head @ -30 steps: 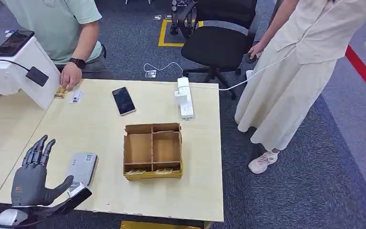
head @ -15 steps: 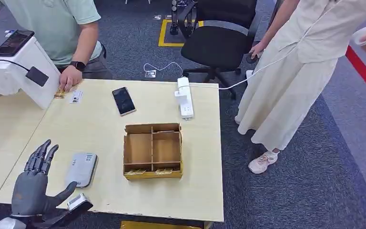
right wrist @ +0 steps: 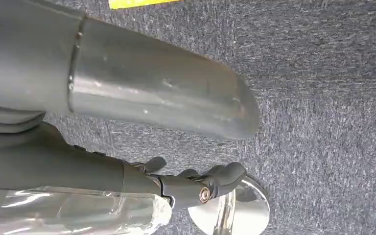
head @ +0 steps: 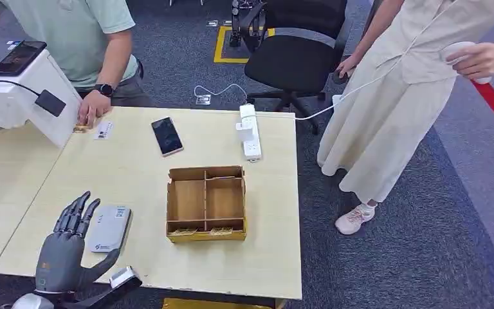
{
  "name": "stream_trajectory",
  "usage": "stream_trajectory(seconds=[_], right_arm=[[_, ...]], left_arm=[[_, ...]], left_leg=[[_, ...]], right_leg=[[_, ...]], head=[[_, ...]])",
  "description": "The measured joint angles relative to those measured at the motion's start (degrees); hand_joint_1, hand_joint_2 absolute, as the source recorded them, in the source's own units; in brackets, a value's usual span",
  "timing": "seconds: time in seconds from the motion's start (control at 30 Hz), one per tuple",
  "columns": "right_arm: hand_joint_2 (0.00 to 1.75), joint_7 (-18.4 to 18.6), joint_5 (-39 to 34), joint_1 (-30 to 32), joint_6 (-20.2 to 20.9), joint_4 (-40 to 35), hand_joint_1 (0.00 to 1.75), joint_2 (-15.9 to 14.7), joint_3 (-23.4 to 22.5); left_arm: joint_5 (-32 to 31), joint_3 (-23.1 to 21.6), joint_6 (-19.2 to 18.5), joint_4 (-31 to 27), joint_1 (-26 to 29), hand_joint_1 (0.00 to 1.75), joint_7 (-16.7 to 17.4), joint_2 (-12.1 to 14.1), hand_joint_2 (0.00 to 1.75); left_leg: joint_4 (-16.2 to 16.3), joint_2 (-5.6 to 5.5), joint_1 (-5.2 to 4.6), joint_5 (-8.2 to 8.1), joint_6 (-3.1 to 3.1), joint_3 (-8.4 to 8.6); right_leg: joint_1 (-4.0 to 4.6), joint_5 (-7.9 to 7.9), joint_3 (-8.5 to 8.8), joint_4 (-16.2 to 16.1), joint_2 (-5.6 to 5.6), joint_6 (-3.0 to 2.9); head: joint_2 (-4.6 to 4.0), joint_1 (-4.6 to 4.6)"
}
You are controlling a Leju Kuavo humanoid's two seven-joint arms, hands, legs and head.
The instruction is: Pass the card to the sensor for recognition and then transmit it.
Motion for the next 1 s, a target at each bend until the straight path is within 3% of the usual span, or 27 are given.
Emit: stream_trajectory(seconds=[0.53,1.0], right_arm=[[0.00,0.09,-1.86,-0.21,-0.30,-0.28,0.00,0.00,1.40],[0.00,0.04,-2.75,-0.20,-0.39,-0.28,0.00,0.02,2.01]], left_arm=[[3.15,-9.77,-0.04,6.38,-4.59,0.00,0.76,0.66,1.75],[3.43,-15.66,0.09,10.54,-7.86,0.00,1.46,0.22,1.75]], left_leg=[[0.00,0.00,0.00,0.00,0.00,0.01],[0.01,-0.02,-0.01,-0.02,0.03,0.00]], right_leg=[[0.00,0.00,0.00,0.00,0.00,0.00],[0.00,-0.01,0.01,-0.01,-0.03,0.03]], head=[[0.00,0.00],[0.00,0.02]])
